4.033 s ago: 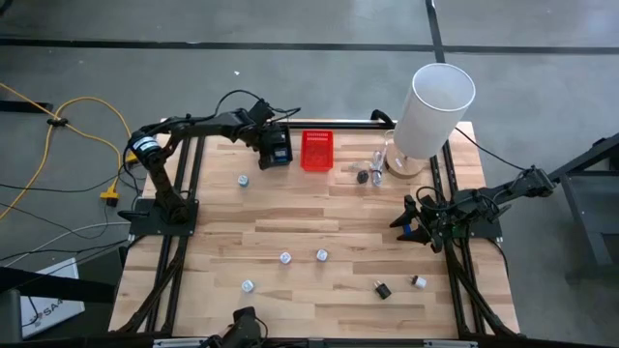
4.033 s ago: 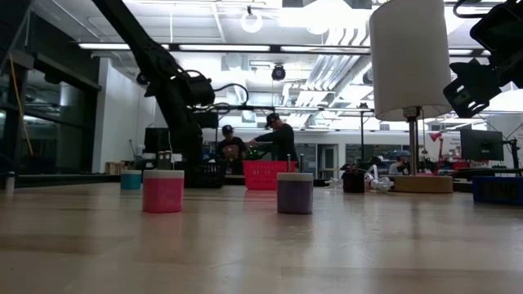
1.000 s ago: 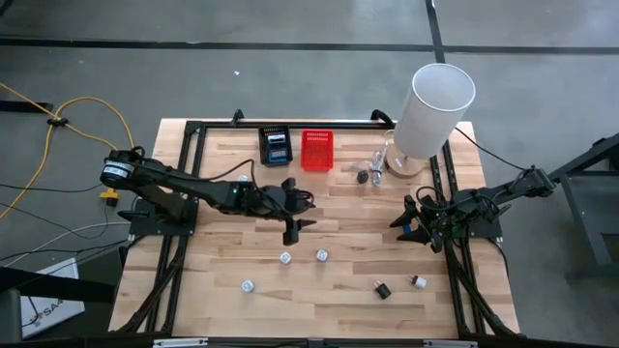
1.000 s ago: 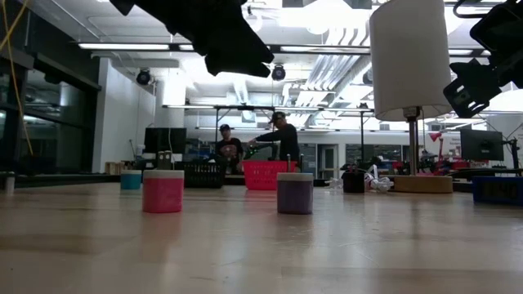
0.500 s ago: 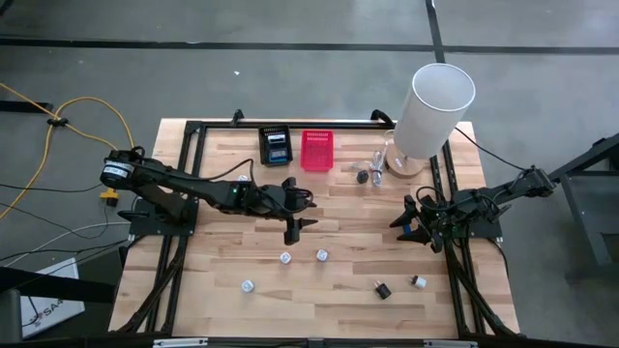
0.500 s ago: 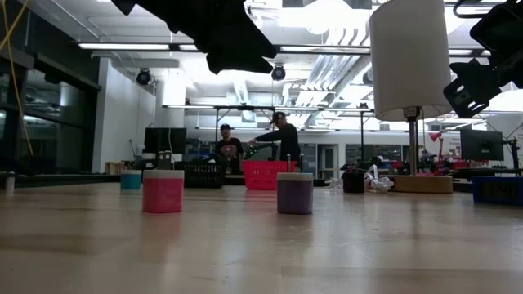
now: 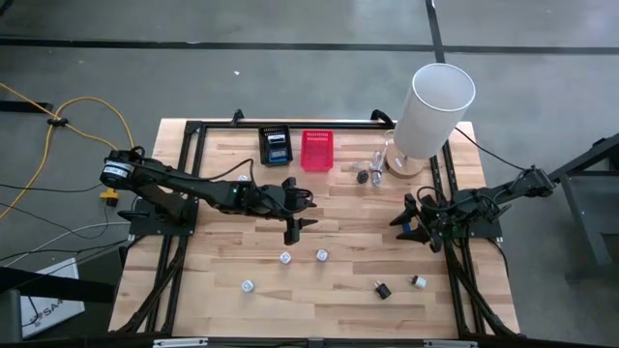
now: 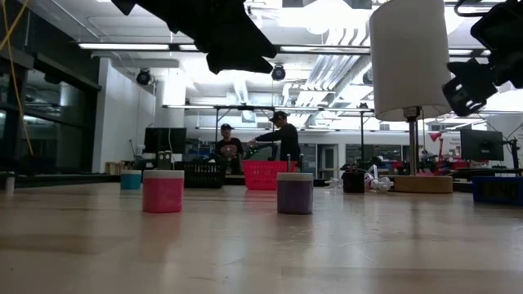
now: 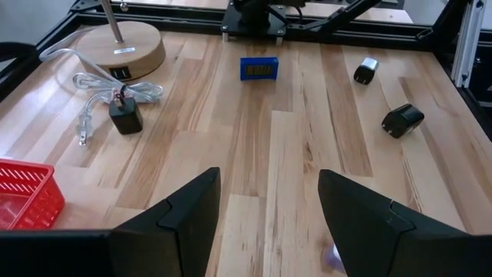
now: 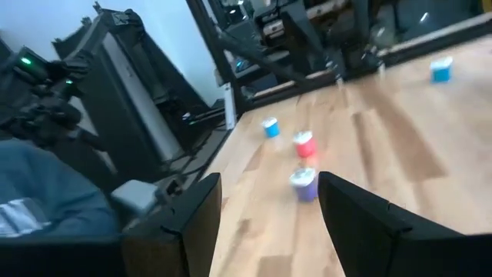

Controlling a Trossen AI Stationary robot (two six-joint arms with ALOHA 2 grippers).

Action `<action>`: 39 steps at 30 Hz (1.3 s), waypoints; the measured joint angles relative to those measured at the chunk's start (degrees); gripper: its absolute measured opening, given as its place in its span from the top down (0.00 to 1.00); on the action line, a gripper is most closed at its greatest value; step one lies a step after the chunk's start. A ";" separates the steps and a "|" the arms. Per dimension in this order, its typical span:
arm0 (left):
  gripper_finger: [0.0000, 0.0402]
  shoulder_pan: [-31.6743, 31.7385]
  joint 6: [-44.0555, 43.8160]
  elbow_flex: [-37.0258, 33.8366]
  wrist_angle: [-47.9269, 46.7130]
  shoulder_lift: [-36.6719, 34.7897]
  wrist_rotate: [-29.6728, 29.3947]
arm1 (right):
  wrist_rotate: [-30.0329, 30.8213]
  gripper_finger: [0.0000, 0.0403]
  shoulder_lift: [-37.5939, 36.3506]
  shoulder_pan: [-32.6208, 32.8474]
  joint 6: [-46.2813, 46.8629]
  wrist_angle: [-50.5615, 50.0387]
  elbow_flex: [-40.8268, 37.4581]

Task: Pick & Place Office items
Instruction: Put the blue digital timer into the black basket

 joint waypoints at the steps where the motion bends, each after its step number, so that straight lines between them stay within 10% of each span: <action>1: 0.47 0.00 0.00 0.00 0.00 0.00 0.00 | 0.81 0.49 0.01 0.02 -1.75 0.50 0.00; 21: 0.47 0.02 0.11 0.00 0.00 0.00 0.02 | 7.60 0.49 0.01 0.02 1.67 4.43 0.00; 39: 0.47 0.02 -0.02 0.00 0.05 0.00 0.02 | 8.01 0.49 4.46 0.27 -19.47 9.68 9.88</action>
